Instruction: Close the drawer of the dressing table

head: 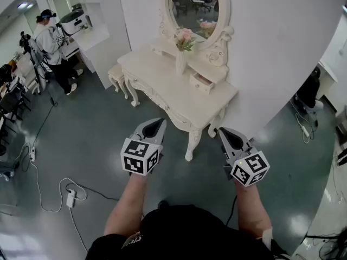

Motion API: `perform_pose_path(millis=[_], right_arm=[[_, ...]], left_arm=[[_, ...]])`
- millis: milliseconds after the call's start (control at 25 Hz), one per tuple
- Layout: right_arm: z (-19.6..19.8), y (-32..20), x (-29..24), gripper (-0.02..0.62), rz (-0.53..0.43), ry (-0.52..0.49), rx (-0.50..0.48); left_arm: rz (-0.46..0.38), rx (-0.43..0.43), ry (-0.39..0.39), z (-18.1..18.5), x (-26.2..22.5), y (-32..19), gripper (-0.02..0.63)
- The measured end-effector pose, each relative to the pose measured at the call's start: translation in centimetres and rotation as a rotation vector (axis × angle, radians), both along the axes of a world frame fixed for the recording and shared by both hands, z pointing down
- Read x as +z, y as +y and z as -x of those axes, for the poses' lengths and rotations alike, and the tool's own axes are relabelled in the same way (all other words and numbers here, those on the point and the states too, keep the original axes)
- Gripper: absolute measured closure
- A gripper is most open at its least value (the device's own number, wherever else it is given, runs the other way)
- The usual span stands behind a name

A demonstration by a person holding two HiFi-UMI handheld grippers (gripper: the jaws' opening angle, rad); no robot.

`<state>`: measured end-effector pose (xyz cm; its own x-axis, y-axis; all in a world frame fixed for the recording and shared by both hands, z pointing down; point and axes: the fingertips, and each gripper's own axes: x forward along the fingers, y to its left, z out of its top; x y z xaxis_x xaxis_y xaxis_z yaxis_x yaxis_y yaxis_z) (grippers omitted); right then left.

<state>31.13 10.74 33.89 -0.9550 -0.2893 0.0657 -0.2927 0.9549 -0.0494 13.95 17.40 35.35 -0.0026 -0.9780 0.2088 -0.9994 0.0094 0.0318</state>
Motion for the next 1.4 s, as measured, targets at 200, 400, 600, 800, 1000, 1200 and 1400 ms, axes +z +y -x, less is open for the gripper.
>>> perform_pose_path(millis=[200,400,600,800,1000,1200,1400], right_arm=[[0.4,0.1,0.6,0.604,0.009,0.004,-0.012],[1.7,0.4,0.8,0.604,0.0,0.028,-0.011],[4.2,1.5,-0.6,0.603,0.0,0.01,-0.048],[6.1,3.3,0.4,0.601,0.005,0.025,-0.035],[7.9,4.9,1.2,0.601,0.02,0.04,-0.004],[8.7,6.5,2.1,0.601,0.041,0.044,0.017],[9.6,6.4,3.2,0.601,0.07,0.053,0.041]], left_arm=[[0.002,-0.004,0.015,0.4,0.5,0.2,0.597],[0.008,-0.01,0.027,1.6,1.1,0.9,0.597],[-0.006,-0.003,0.028,3.1,0.7,1.5,0.597],[-0.008,0.004,0.048,5.0,1.3,3.3,0.597],[-0.014,0.004,0.044,7.5,1.5,5.0,0.597],[-0.003,0.005,0.049,9.1,2.3,6.7,0.597],[0.008,0.003,0.051,10.3,2.8,7.1,0.597]])
